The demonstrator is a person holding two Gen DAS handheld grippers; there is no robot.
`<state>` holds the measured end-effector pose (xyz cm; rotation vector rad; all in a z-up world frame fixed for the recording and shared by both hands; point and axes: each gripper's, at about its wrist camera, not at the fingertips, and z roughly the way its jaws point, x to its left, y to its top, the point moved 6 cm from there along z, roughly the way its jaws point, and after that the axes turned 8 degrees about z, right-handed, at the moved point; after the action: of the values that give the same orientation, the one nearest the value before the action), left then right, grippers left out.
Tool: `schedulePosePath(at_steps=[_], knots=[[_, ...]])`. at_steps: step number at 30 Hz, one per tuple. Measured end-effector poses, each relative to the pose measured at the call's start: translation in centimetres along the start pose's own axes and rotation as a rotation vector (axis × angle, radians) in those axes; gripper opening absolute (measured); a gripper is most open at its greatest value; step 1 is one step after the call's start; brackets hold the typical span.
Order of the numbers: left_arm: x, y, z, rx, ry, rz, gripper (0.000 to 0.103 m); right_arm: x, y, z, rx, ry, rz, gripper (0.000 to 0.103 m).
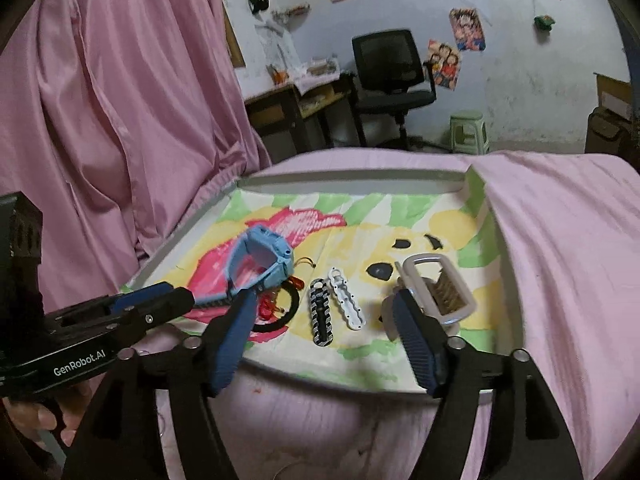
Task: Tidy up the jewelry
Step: 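Open both tools to drop the bead strip and blue watch into the tray, then move both tools back toward the remaining items on the bedspread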
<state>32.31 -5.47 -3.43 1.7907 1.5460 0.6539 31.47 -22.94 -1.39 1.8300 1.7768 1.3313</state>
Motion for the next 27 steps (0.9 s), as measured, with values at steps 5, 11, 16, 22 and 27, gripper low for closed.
schedulePosePath(at_steps=[5, 11, 16, 22, 27], knots=[[-0.2, -0.2, -2.9, -0.097, 0.013, -0.016, 0.065, 0.1, 0.1, -3.4, -0.111, 0.005, -0.004, 0.083], [-0.4, -0.5, -6.7, -0.218, 0.056, -0.03, 0.082, 0.4, -0.3, -8.4, -0.255, 0.013, 0.009, 0.092], [-0.8, -1.5, -10.3, -0.313, 0.104, -0.009, 0.094, 0.2, -0.8, -11.4, -0.339, 0.008, 0.031, 0.098], [-1.1, -3.2, -13.7, -0.379, 0.128, 0.005, 0.102, 0.8, -2.3, -13.9, -0.407, -0.019, 0.013, 0.101], [-1.2, -4.8, -15.2, -0.391, 0.124, 0.017, 0.102, 1.9, -3.7, -15.6, -0.429, -0.058, -0.052, 0.101]])
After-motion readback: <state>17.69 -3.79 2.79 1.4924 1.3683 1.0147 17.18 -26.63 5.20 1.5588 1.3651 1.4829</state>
